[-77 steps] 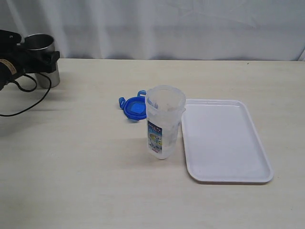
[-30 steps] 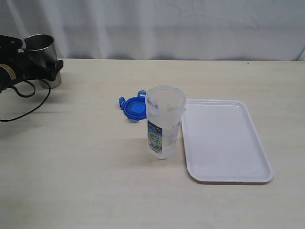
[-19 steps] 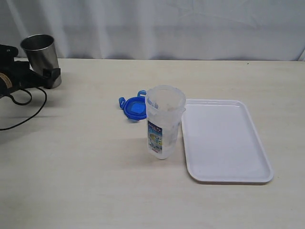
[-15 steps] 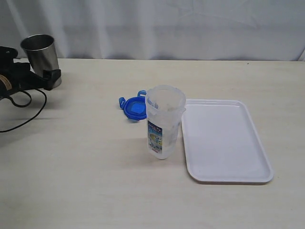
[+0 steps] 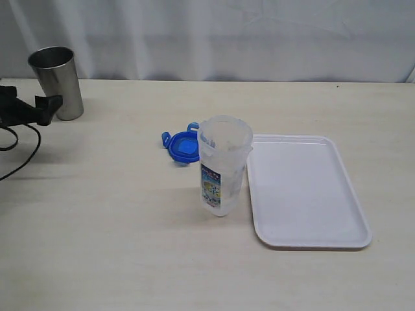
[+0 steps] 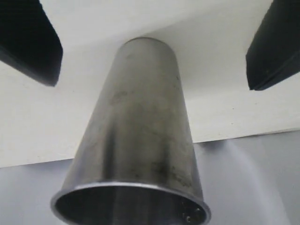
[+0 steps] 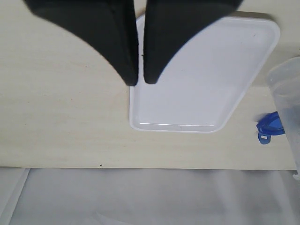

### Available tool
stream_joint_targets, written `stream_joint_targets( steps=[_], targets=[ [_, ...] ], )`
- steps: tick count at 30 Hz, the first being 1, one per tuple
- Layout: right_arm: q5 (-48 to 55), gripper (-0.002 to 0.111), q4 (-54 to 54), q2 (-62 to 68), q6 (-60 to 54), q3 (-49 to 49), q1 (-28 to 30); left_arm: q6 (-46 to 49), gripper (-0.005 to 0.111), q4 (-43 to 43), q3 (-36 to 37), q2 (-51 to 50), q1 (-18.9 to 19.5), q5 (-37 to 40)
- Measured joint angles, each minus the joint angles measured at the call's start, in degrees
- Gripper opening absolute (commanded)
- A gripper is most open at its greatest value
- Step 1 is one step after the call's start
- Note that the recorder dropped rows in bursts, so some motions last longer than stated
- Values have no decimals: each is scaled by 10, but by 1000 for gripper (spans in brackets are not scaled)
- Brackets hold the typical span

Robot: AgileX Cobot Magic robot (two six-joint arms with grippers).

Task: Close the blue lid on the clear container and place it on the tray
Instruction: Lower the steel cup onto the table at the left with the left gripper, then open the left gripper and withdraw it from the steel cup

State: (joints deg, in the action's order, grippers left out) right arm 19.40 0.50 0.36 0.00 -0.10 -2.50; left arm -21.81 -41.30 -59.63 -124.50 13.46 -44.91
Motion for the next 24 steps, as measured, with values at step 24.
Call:
stream_joint_targets(
  steps=[24],
  targets=[
    [0,5,0,0,0,0,0,-132,104,-54,240,386,5,38]
  ],
)
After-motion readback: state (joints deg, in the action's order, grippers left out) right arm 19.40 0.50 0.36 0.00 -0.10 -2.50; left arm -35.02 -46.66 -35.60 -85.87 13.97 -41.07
